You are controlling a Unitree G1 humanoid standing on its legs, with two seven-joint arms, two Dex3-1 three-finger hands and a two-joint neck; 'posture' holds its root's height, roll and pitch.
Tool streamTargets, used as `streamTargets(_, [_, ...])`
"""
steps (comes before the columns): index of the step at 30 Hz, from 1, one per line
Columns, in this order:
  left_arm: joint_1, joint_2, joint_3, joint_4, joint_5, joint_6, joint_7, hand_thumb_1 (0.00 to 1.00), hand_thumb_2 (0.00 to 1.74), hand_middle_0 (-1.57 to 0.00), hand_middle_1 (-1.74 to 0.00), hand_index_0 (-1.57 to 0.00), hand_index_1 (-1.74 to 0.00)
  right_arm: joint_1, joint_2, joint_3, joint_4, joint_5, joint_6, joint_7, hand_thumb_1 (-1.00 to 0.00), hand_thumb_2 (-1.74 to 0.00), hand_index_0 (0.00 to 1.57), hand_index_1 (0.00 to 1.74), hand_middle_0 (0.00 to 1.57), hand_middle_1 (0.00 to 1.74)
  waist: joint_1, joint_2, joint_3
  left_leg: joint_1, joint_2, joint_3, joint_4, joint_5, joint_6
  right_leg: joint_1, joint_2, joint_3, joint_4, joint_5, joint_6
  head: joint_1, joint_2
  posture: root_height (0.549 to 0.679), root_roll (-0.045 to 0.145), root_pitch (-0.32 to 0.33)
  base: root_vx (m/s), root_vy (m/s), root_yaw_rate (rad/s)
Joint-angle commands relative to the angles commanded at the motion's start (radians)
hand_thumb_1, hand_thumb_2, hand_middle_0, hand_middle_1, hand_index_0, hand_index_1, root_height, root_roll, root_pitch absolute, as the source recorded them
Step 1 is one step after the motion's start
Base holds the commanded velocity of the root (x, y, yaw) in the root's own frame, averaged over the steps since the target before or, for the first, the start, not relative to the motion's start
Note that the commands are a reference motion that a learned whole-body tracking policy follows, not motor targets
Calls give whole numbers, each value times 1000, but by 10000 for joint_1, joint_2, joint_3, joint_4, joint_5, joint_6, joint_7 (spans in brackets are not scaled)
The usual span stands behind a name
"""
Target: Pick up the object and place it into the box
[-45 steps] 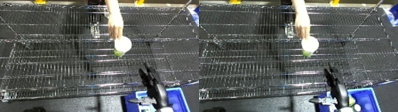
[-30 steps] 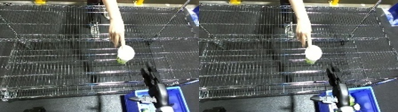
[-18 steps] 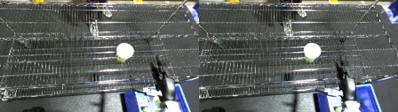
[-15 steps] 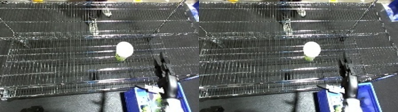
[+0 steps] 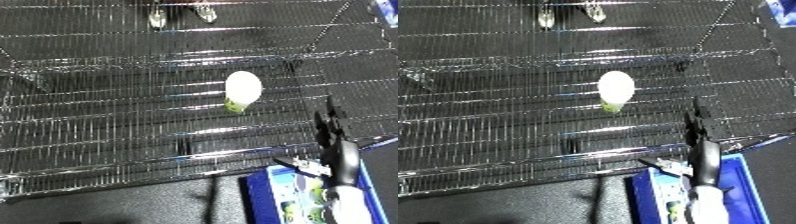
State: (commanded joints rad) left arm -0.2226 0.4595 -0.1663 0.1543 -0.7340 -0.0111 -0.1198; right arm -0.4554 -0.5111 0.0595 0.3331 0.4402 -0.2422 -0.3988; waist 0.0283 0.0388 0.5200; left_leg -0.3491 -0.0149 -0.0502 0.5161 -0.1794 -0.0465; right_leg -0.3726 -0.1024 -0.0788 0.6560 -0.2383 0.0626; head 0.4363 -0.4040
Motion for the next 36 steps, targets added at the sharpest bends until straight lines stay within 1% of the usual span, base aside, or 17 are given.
streamTargets(4, [-123,129,-45,-69,-55,96,52,1000,1740,-1570,-1740,-1570,-1740,-406,-104,114,235,-53,60,-74,0,0,0,0,0,0,-14,108,0,-404,-55,43,279,-116,32,-453,-32,66,313,-56,-28,327,343,652,58,39,20,0,-27])
streamTargets(8, [-234,240,-136,-204,-141,174,135,1000,1740,-1570,-1740,-1570,-1740,-802,-228,179,410,-39,83,-78,0,0,0,0,0,0,-7,204,0,-747,-96,77,450,-202,70,-843,-40,112,530,-98,-39,544,770,649,59,61,17,-2,-21])
streamTargets(13, [-314,357,-239,-417,-222,201,224,1000,1740,-1570,-1740,-1570,-1740,-1245,-400,260,471,-3,127,-123,0,0,0,0,0,0,49,306,0,-1188,-164,107,635,-284,123,-1318,-34,116,757,-130,-54,841,1210,646,58,88,2,-9,-4])
streamTargets(19, [-456,488,-282,-622,-285,256,213,1000,1740,-1570,-1740,-1570,-1740,-1751,-588,322,608,33,177,-99,0,0,0,0,0,0,137,399,0,-1656,-231,139,835,-378,172,-1822,-46,93,1010,-167,-52,1014,1656,642,56,117,0,-8,16])
streamTargets(27, [-723,603,-384,-955,-389,386,394,1000,1740,-1570,-1740,-1570,-1740,-2368,-698,526,885,80,185,-120,0,0,0,0,0,0,291,514,0,-2225,-305,125,976,-420,257,-2474,-60,37,1293,-173,-29,1135,2126,637,51,155,-15,-4,22])
streamTargets(30, [-844,637,-417,-1017,-429,413,451,1000,1740,-1570,-1740,-1570,-1740,-2646,-719,638,1050,118,154,-95,0,0,0,0,0,0,363,548,0,-2408,-319,116,971,-401,273,-2665,-72,-10,1326,-161,-21,1287,2438,636,50,168,-20,-4,28])
streamTargets(33, [-905,685,-401,-1080,-524,369,487,1000,1740,-1570,-1740,-1570,-1740,-2917,-770,720,1213,204,129,-24,0,0,0,0,0,0,435,581,0,-2602,-331,114,1008,-384,276,-2853,-82,-71,1365,-145,-21,1355,2578,635,49,180,-10,9,11])
streamTargets(36, [-894,715,-370,-1206,-640,312,581,1000,1740,-1570,-1740,-1570,-1740,-3154,-826,763,1320,246,91,21,0,0,0,0,0,0,516,607,0,-2834,-344,107,1061,-378,289,-3077,-73,-130,1403,-127,-23,1431,2734,633,48,196,-9,8,13])
